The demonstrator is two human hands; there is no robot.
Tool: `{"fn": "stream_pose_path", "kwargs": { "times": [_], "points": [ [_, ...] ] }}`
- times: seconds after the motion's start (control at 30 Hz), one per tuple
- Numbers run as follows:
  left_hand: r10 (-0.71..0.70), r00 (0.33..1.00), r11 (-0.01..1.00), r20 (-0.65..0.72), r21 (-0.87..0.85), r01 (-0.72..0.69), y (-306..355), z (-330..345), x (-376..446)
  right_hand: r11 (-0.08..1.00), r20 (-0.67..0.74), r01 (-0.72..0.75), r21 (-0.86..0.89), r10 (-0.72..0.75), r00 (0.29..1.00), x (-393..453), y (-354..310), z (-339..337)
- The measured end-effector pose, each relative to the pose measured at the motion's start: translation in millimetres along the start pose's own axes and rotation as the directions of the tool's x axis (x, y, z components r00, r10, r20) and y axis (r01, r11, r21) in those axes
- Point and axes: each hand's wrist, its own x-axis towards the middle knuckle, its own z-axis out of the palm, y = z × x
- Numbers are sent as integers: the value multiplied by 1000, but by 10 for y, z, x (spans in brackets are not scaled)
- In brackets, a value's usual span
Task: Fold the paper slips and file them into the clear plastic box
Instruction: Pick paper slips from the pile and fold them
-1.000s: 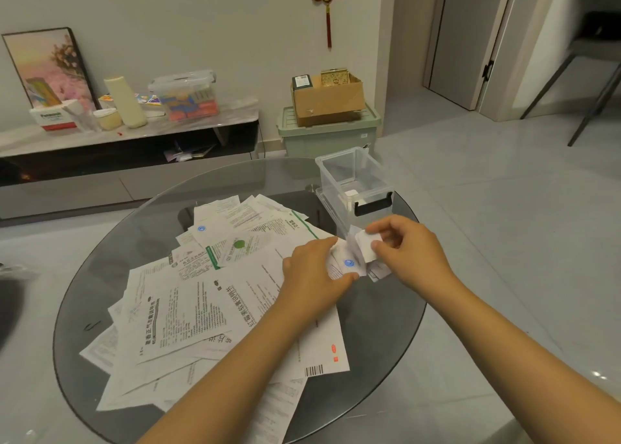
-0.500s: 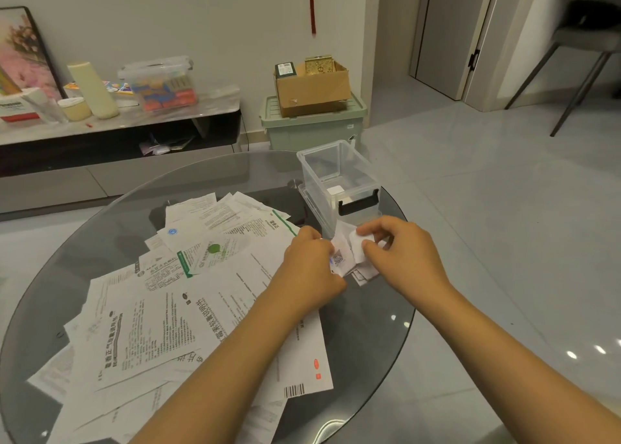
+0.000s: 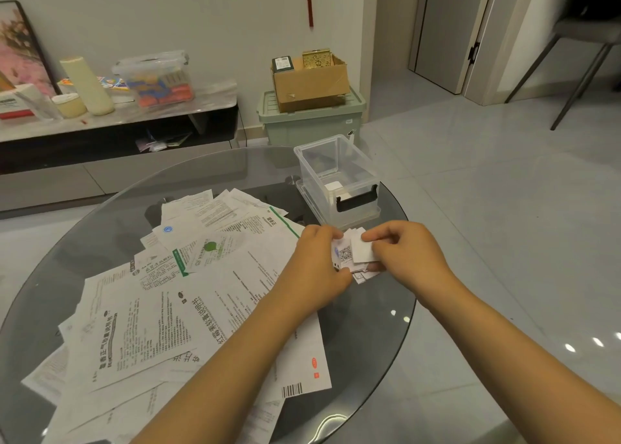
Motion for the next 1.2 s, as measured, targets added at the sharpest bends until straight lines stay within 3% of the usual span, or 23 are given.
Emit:
{"fn": "stream_pose_path", "kwargs": {
  "times": [0.17,0.37,0.57,0.73,0.87,1.2],
  "points": [
    [9,999,999,32,-51,-7,19,15,5,985,98,-119,125,108,989,-43,-29,-14],
    [72,995,997,66,32,-74,34,113,-33,956,134,-208,209,182,974,-48,-18,-15],
    [40,998,986,41,-163,-33,4,124,1,963,157,-204,178,177,972,-59,-9,-20],
    [110,994,984,-10,-140,-110,-84,220,40,995,69,-98,36,95,993,-66,-17,13],
    [163,987,984,0,-73,-163,-127,261,94,981,-11,91,-171,-95,995,-75,4,23],
    [89,994,990,56,-116,-82,-166,171,50,794,136,298,-529,-267,954,-43,77,87]
  ]
}}
